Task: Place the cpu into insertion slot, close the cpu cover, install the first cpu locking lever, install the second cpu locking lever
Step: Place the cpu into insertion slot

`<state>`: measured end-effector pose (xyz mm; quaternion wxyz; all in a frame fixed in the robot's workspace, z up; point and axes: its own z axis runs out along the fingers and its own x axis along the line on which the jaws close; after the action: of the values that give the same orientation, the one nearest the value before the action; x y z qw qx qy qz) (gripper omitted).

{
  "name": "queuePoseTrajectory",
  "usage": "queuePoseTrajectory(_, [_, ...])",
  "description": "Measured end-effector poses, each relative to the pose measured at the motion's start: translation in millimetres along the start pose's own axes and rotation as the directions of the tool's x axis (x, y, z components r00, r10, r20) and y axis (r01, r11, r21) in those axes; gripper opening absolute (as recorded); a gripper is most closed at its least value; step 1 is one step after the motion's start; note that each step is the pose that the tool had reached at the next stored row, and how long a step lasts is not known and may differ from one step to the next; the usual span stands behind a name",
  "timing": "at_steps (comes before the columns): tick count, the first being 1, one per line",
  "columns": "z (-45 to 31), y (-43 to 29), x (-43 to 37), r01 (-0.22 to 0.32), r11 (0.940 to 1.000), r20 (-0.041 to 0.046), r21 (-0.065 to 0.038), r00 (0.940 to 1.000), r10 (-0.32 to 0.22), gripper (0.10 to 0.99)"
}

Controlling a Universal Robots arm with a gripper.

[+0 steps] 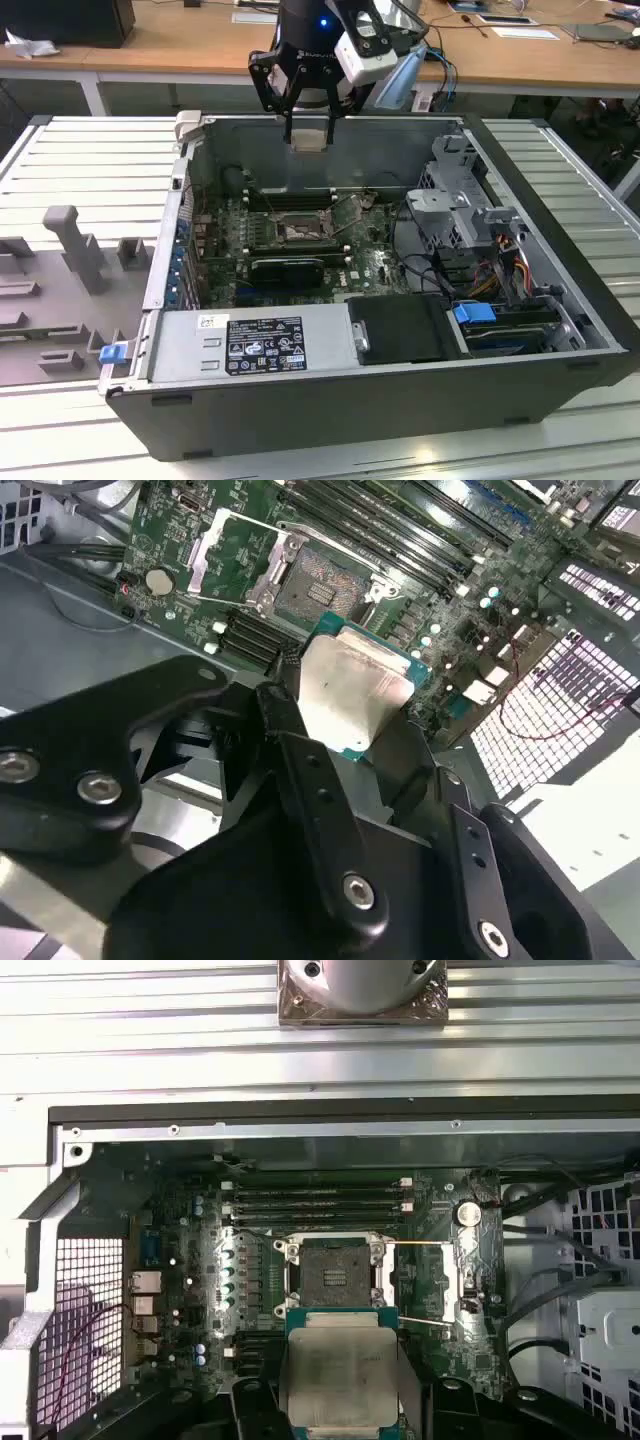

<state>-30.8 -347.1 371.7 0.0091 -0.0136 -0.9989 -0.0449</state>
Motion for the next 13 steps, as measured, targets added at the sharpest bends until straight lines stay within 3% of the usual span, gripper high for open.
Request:
queuePoseTrajectory(2, [0.7, -0.1, 0.0, -0.084, 0.9965, 0.0075, -0.002, 0.9964, 0.084, 0.529])
queuePoseTrajectory(9, [5.3, -0.5, -0.1, -0.093, 0.9957, 0.0083, -0.001, 0.9957, 0.093, 0.529])
queuePoseTrajectory(13, [5.6, -0.5, -0.1, -0.129, 0.9917, 0.0116, -0.002, 0.9916, 0.129, 0.529])
